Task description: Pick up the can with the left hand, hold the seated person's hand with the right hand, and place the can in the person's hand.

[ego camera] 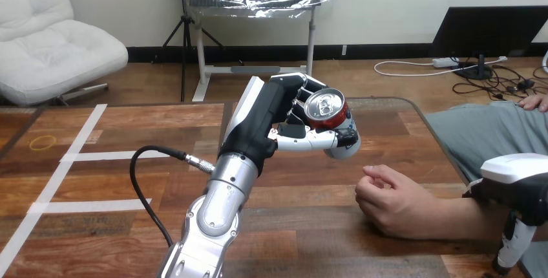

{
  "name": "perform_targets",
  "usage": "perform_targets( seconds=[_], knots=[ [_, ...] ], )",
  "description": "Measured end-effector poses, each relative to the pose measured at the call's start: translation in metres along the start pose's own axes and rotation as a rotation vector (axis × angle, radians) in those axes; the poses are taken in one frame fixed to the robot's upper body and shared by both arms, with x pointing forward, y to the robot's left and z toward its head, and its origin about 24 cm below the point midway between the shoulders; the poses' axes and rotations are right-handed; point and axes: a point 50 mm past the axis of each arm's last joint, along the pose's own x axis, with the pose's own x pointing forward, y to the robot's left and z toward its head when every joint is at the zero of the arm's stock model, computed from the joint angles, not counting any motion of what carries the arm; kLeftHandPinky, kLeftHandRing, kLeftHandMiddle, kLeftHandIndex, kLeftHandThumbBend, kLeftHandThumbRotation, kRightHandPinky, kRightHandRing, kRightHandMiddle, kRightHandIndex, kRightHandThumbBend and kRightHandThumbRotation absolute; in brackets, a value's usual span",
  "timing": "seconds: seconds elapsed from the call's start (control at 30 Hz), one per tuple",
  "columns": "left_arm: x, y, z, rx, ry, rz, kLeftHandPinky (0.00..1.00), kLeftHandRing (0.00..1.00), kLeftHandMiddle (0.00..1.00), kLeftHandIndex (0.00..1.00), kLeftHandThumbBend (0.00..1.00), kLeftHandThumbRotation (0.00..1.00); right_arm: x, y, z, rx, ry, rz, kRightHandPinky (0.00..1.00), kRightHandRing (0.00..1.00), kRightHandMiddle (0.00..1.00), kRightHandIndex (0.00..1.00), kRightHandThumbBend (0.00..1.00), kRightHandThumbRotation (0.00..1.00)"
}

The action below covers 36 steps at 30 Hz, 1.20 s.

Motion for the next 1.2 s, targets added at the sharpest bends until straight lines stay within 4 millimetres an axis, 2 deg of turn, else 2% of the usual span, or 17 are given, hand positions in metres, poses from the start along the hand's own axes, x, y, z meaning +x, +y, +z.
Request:
perform_targets(
  seconds=[0.63,0.9,1.2],
  knots=[
    [0.000,0.000,0.000,0.001,0.002,-0.005,0.36,0.40,0.44,0.49,0.63,0.00,0.006,0.001,0.005,-0.069,-0.023,0.007,0.88,0.89,0.88,0.85,0.73,0.13],
    [0.000,0.000,-0.001,-0.001,0.003,-0.005,0.36,0.40,0.43,0.49,0.63,0.00,0.009,0.002,0.007,-0.068,-0.044,-0.020,0.76,0.76,0.80,0.80,0.73,0.04],
    [0.000,0.000,-0.001,-0.001,0.003,-0.006,0.36,0.40,0.44,0.49,0.62,0.00,0.012,0.003,0.010,-0.047,-0.060,-0.046,0.60,0.67,0.74,0.76,0.70,0.00]
  ],
)
